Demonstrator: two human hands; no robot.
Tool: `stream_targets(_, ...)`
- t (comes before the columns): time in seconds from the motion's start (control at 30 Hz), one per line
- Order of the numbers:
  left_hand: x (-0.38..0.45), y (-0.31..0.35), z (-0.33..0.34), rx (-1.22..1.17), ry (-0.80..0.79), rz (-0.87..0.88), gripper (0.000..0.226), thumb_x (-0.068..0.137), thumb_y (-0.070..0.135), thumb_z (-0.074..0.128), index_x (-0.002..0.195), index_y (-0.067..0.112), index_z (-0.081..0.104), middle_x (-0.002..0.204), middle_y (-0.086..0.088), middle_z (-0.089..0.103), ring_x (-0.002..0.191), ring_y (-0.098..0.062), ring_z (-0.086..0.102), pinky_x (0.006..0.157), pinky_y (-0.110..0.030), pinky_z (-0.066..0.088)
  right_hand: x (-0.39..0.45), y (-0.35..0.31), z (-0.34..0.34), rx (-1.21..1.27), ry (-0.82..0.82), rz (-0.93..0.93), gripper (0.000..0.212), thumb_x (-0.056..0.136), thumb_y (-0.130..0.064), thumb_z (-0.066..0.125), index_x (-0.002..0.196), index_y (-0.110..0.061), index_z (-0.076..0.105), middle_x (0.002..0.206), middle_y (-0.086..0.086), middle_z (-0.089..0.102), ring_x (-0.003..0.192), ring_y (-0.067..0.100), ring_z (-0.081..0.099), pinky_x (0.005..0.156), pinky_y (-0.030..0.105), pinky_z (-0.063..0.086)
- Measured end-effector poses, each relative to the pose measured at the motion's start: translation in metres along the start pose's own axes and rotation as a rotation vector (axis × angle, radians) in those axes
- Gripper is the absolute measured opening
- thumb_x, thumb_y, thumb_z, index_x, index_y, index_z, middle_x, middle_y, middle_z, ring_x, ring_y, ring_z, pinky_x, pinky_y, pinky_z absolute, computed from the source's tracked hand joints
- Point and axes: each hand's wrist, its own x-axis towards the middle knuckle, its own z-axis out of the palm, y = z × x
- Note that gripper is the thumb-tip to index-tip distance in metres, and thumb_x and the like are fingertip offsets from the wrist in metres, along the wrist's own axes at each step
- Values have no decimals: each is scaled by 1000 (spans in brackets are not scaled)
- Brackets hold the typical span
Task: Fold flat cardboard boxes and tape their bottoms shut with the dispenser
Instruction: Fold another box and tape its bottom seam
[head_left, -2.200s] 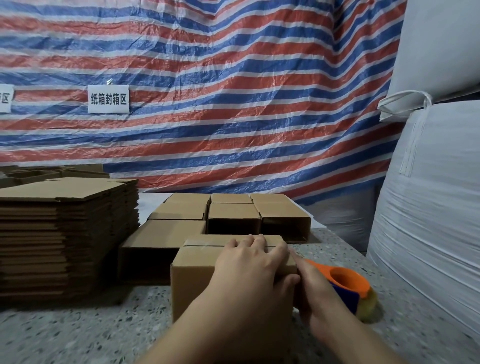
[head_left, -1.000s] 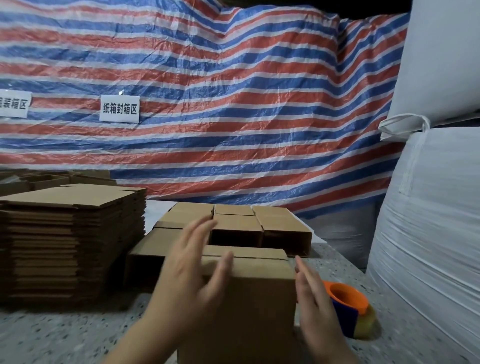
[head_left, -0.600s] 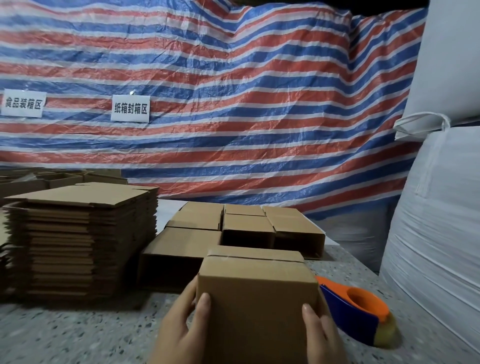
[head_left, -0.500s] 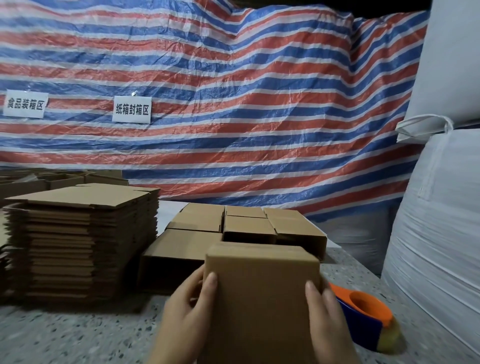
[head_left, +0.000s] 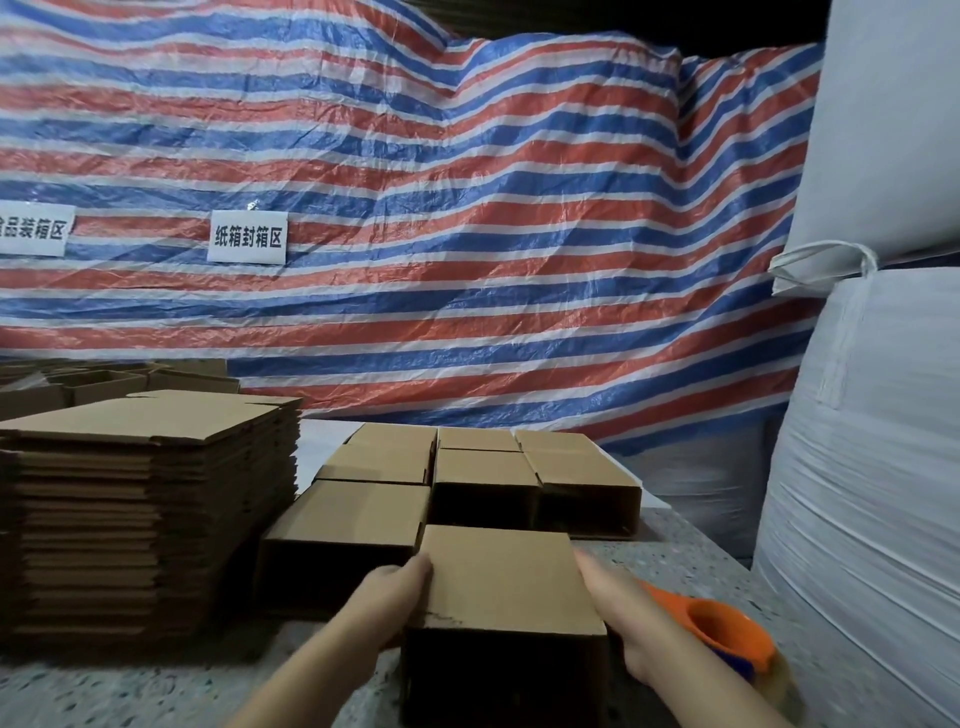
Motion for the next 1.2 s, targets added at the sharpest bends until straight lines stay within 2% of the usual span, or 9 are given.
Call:
stream_targets(0.1, -22, -8, -6, 143, 253, 216, 37, 98, 49, 45, 109, 19, 64, 103, 4, 67, 98, -15, 61, 90, -35, 49, -5, 18, -6, -24, 43, -48, 54, 97, -54, 55, 133, -14, 61, 111, 1, 71, 103, 20, 64, 81, 33, 49)
stream_targets(0.17, -48, -12, -6, 287, 361, 462, 38, 98, 49, 46, 125, 26, 59, 117, 11, 64, 110, -10, 58, 93, -30, 45, -13, 32, -6, -83, 128, -119, 50, 101, -48, 50, 140, -16, 54, 127, -1, 63, 116, 18, 58, 87, 32, 44)
stream_targets(0.3, -70, -15, 4, 782, 170, 682, 62, 93, 67, 40, 146, 36, 40, 149, 22, 38, 138, -1, 33, 111, -18, 25, -23, 42, 10, -78, 101, -202, 18, 104, -40, 45, 117, -32, 55, 107, -13, 64, 99, 6, 59, 77, 28, 45)
stream_targets(0.4, -57, -11, 8, 880, 43, 686, 69, 91, 67, 45, 151, 37, 29, 159, 21, 19, 150, -11, 12, 119, -24, 12, -21, 40, 17, -68, 159, -275, 7, 105, -32, 45, 109, -32, 51, 97, -17, 60, 91, 5, 56, 79, 30, 43)
stream_targets(0.57, -5, 0, 10, 1006, 108, 899, 41, 106, 31, 37, 146, 28, 42, 153, 8, 39, 137, -18, 38, 112, -26, 28, 1, 16, 17, 30, 163, -296, 26, 104, -27, 43, 123, -22, 60, 110, -3, 67, 100, 16, 63, 89, 39, 53)
stream_targets(0.67, 26, 8, 6, 1050, 157, 956, 36, 103, 23, 45, 138, 25, 52, 141, 4, 53, 127, -24, 51, 101, -34, 45, 20, 1, 22, 31, 153, -300, 39, 104, -29, 41, 139, -19, 54, 129, 1, 62, 118, 24, 57, 105, 46, 47)
stream_targets(0.83, 65, 4, 4, 1270, 135, 871, 45, 104, 25, 39, 148, 30, 37, 151, 7, 41, 145, -21, 29, 118, -43, 17, 51, -1, 37, -24, 154, -256, 48, 105, -28, 39, 151, -17, 41, 147, 6, 52, 132, 27, 49, 110, 44, 42)
stream_targets(0.97, 77, -1, 6, 1256, 138, 864, 46, 103, 23, 38, 148, 30, 33, 153, 8, 36, 142, -14, 29, 115, -36, 20, 63, 1, 42, -88, 210, -275, 44, 107, -29, 36, 149, -19, 45, 145, 4, 54, 132, 26, 49, 95, 30, 38)
stream_targets(1.2, 76, -2, 12, 1233, 156, 846, 43, 104, 28, 35, 147, 28, 31, 154, 6, 33, 146, -18, 24, 118, -38, 19, 71, -2, 41, -169, 193, -316, 49, 109, -35, 34, 154, -15, 37, 152, 7, 47, 140, 27, 43, 111, 38, 36)
